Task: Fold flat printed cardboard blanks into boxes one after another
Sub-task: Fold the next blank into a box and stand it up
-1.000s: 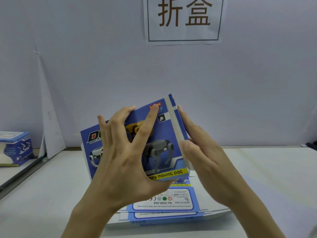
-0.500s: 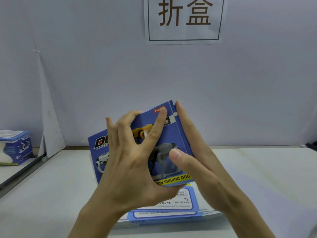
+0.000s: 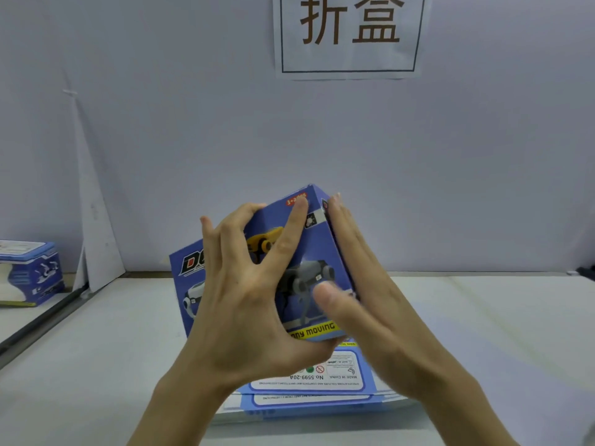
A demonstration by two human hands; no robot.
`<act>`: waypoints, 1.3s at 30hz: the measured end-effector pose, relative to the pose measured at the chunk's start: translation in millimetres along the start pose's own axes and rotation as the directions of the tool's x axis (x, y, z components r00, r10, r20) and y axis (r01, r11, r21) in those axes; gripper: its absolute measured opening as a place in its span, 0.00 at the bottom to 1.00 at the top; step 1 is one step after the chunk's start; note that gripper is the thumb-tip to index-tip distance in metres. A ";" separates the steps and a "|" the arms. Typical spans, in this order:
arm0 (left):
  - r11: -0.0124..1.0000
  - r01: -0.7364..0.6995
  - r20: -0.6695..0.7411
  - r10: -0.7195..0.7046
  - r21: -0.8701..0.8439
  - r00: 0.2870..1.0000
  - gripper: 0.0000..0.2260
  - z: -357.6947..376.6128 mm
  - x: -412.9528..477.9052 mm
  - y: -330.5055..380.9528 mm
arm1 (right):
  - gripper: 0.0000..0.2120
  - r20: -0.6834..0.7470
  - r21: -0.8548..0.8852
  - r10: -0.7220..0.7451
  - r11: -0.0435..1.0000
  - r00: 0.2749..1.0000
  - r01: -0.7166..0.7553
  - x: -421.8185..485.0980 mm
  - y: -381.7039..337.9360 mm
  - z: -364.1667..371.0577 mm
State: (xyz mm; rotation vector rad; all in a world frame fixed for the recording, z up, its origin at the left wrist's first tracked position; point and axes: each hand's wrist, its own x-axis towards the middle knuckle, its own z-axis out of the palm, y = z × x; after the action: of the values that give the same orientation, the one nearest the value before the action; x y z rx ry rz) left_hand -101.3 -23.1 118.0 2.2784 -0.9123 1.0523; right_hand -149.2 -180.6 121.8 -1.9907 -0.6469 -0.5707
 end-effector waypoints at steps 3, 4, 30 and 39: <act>1.000 -0.005 0.005 0.005 0.003 1.000 0.50 3.4 -1.6 -3.2 | 0.33 -0.018 -0.141 -0.057 0.989 0.998 0.054 -0.1 6.4 8.0; 1.000 -0.010 0.012 0.010 0.003 1.000 0.50 4.0 -1.7 -5.5 | 0.33 -0.020 -0.103 -0.038 0.994 0.999 0.036 0.7 7.7 9.2; 0.381 0.656 0.574 -0.317 -0.652 0.755 0.33 97.7 -43.8 -67.9 | 0.29 -0.127 0.462 0.321 0.856 0.938 -0.231 5.7 101.0 -21.9; 0.413 0.674 0.578 -0.348 -0.613 0.738 0.30 104.1 -44.2 -68.6 | 0.14 -0.467 -0.092 -0.020 0.995 0.884 -0.026 -0.1 104.9 -16.7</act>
State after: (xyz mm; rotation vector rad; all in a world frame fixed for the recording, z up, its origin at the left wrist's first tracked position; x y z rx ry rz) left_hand -22.7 -27.5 11.8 1.7277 -0.5221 -0.1340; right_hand -83.8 -239.8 62.8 -1.8389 -0.3198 -1.0566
